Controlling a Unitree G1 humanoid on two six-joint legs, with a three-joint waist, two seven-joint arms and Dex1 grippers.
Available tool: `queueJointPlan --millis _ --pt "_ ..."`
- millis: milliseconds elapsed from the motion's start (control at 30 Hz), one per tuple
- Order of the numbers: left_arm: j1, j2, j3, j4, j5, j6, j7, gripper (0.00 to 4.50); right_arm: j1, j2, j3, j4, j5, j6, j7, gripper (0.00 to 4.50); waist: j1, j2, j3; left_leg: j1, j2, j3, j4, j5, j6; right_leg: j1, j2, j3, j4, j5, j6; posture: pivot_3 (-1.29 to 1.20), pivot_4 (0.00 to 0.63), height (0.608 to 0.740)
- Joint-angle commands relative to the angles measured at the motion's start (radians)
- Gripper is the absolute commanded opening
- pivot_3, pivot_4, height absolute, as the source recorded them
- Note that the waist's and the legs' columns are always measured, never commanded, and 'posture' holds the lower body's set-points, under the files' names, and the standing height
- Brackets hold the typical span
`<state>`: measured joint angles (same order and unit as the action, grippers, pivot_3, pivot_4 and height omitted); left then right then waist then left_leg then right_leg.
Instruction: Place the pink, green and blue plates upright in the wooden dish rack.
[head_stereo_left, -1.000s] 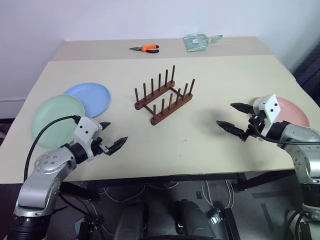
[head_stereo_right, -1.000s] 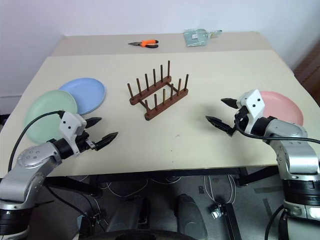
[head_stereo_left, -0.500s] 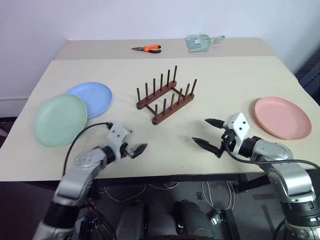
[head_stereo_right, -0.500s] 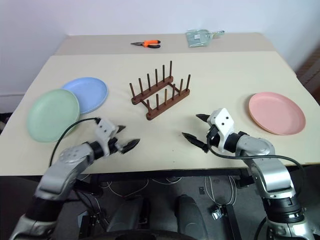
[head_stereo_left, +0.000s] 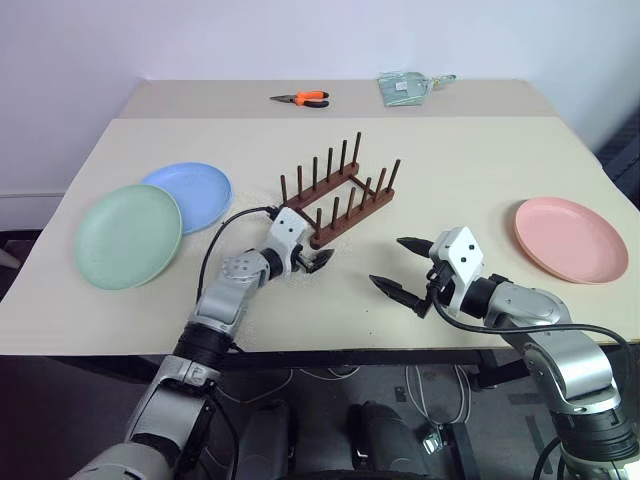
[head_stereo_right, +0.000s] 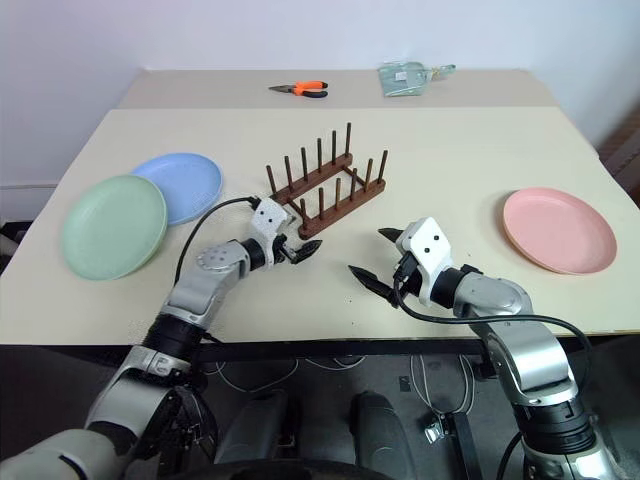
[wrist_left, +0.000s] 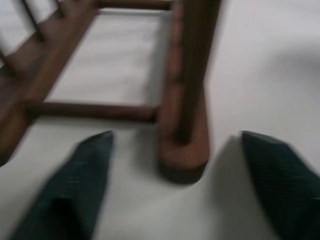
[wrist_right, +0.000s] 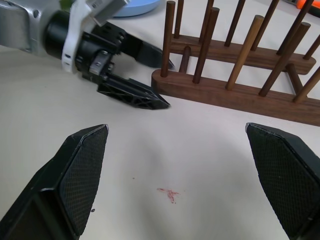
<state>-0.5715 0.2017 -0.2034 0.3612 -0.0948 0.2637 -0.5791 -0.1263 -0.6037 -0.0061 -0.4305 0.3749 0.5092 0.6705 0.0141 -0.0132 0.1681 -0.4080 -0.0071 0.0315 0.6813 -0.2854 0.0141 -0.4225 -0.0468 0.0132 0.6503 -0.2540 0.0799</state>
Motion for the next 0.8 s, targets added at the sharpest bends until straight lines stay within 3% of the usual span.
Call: queueJointPlan --millis 33,133,333,600,800 --pt "-0.012 -0.009 -0.018 0.028 0.009 -0.027 -0.044 2.18 0.004 0.004 -0.018 -0.036 0.003 -0.02 -0.006 4.5 0.0 0.0 0.0 0.0 0.0 0.0 0.0 0.0 0.0 0.0 0.0 0.0 0.0 0.0 0.0 0.0 0.15 0.74" --pt "-0.028 -0.007 -0.036 0.036 0.014 -0.071 -0.103 0.75 0.033 -0.021 -0.039 -0.033 0.003 -0.027 0.01 4.5 0.002 0.0 0.0 0.0 0.0 0.0 0.0 0.0 0.0 0.0 0.0 0.0 0.0 0.0 0.0 0.0 0.15 0.74" --pt "-0.106 0.003 -0.095 0.109 0.016 -0.204 -0.33 0.76 0.136 -0.128 -0.11 -0.035 0.021 -0.035 0.102 4.5 0.007 0.0 0.0 -0.001 -0.001 0.0 0.001 0.0 0.001 0.0 0.0 0.0 -0.001 0.0 0.0 0.0 0.15 0.74" --pt "-0.269 -0.008 -0.091 0.41 0.049 -0.336 -0.474 0.76 0.18 -0.127 -0.144 -0.021 0.0 -0.076 0.101 4.5 -0.004 -0.001 0.001 -0.001 0.001 0.0 0.001 -0.001 0.001 0.0 0.003 0.0 -0.001 0.0 0.001 0.0 0.15 0.74" --pt "-0.295 0.011 -0.058 0.498 0.062 -0.363 -0.46 3.72 0.185 -0.122 -0.145 -0.007 -0.034 -0.089 0.067 4.5 -0.001 -0.001 0.001 -0.001 0.0 0.0 0.002 -0.001 0.001 0.0 0.003 0.0 -0.001 0.0 0.001 0.0 0.15 0.74"
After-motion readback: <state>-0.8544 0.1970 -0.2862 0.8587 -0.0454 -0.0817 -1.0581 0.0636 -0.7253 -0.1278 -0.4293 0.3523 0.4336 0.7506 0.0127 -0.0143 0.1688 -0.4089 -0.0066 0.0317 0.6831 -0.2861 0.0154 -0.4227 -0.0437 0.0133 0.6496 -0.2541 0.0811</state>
